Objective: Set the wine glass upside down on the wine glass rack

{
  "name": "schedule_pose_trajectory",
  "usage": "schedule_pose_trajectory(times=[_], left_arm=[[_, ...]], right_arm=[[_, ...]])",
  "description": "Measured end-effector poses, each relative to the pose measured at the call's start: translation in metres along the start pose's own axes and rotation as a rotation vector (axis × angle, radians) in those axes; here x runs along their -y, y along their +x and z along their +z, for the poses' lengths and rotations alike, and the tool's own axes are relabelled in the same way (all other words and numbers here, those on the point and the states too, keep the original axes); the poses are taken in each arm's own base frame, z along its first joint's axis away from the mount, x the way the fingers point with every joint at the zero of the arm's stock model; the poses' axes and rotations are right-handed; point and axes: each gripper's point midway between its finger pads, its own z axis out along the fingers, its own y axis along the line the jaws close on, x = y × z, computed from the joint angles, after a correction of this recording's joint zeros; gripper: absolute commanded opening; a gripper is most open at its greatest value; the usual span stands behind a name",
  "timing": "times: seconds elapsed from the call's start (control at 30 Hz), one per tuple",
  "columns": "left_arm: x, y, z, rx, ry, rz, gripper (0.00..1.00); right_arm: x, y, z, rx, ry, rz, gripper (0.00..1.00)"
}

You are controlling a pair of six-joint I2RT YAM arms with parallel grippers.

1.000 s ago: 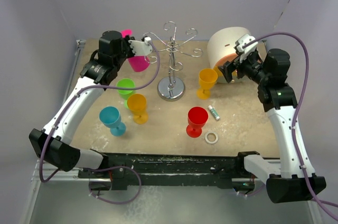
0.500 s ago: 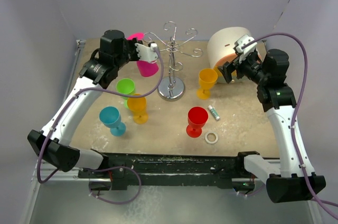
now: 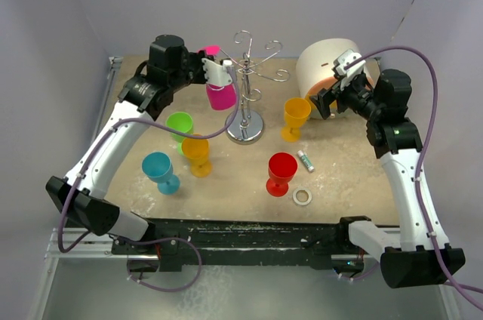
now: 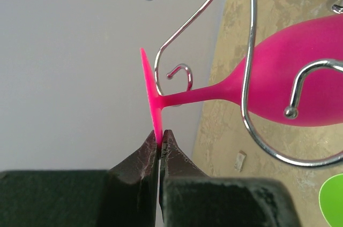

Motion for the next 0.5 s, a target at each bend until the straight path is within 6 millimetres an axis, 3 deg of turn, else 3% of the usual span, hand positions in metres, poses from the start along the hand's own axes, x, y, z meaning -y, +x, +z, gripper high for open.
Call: schedule_pose_trajectory(times=[0.2, 0.5], left_arm=[[0.007, -0.006, 0.015, 0.019, 0.03, 0.016, 0.0], [-0.007, -0.015, 0.023, 0.051, -0.03, 0.004, 0.0]], right_arm=[[0.0, 0.0, 0.0, -0.001, -0.001, 0.001, 0.95], [0.0, 0.002, 0.001, -0.005, -0.002, 0.002, 0.95]])
